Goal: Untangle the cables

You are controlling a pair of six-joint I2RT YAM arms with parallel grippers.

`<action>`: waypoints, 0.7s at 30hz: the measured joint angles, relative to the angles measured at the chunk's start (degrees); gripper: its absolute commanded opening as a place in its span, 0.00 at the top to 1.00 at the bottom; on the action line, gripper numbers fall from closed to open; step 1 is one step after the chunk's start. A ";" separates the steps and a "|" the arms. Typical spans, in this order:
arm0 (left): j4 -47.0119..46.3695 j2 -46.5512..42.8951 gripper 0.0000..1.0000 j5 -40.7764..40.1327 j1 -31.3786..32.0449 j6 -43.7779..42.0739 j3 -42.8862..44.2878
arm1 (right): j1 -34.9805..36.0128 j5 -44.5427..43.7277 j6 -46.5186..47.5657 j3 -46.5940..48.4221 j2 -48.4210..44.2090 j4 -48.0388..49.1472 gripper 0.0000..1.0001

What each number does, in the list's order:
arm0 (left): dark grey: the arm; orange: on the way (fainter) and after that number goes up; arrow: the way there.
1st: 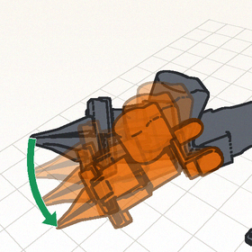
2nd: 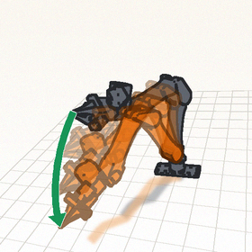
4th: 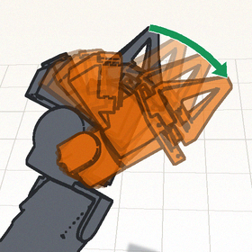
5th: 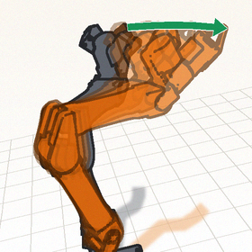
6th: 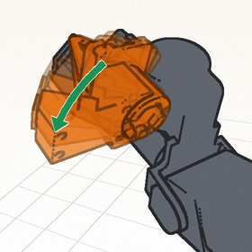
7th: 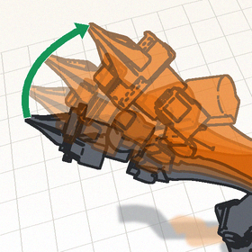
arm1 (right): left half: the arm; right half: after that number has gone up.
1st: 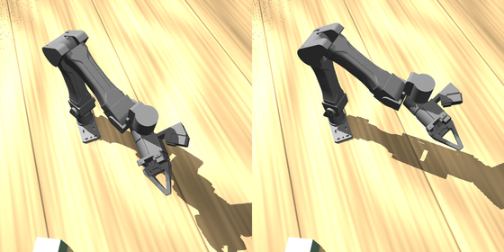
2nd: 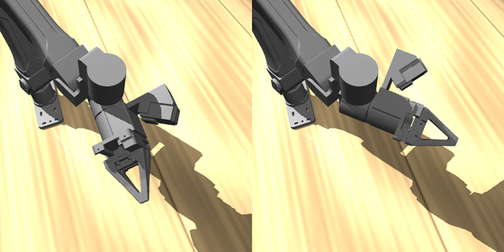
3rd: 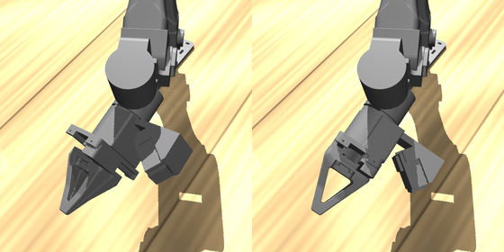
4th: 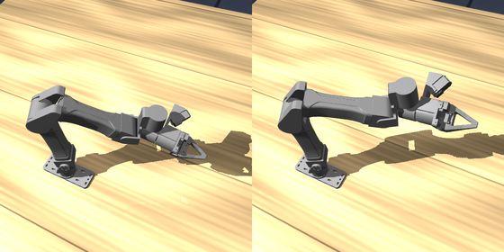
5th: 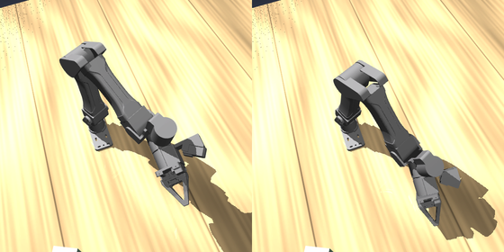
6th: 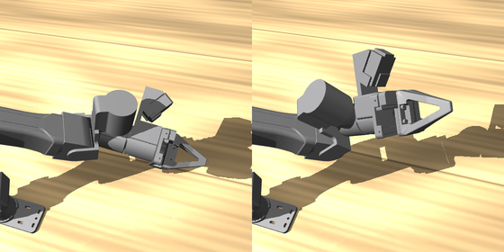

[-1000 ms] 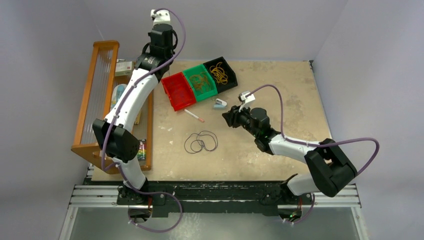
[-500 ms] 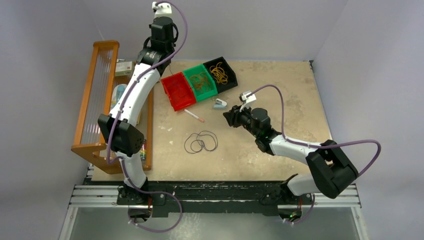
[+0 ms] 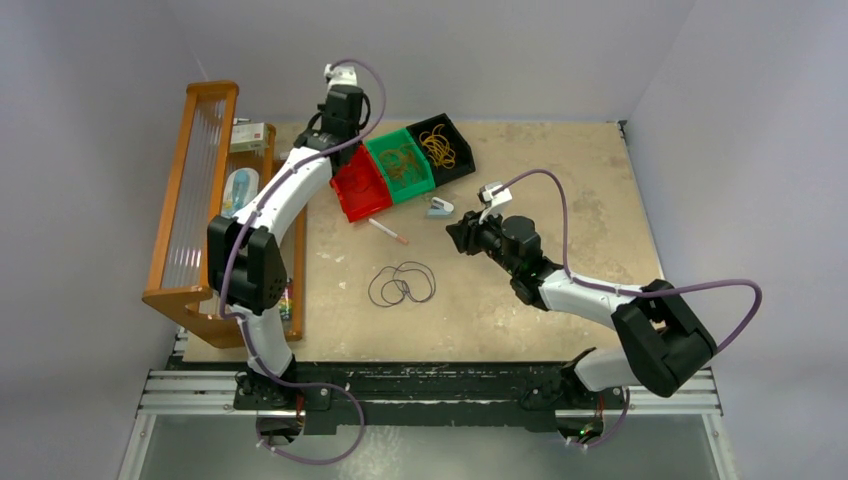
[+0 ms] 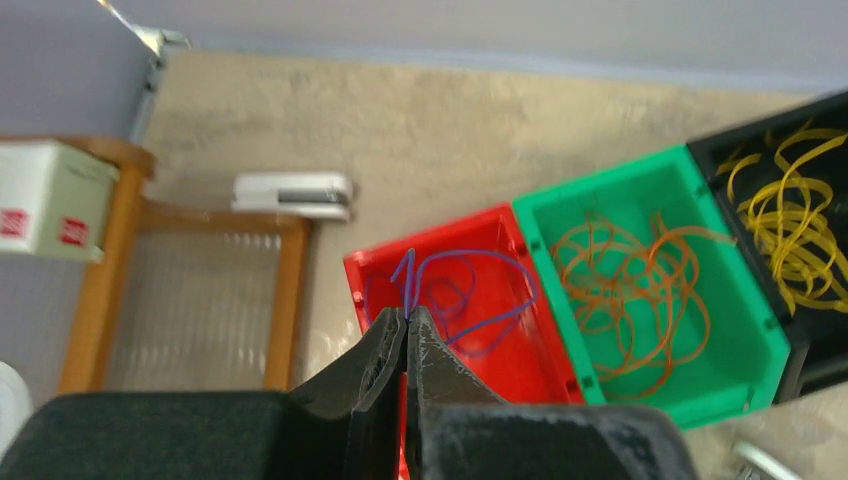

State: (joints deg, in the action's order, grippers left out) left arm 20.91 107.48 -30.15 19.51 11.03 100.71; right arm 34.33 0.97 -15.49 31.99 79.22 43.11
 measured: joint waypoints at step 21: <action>-0.76 0.28 1.00 9.86 0.00 10.78 -7.85 | 0.00 0.02 0.17 0.00 0.70 -0.61 0.60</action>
State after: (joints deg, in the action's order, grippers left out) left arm 20.14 107.77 -20.29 19.51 21.80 92.86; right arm 34.33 0.99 -15.31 31.99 79.92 42.50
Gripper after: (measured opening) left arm 0.010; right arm 0.402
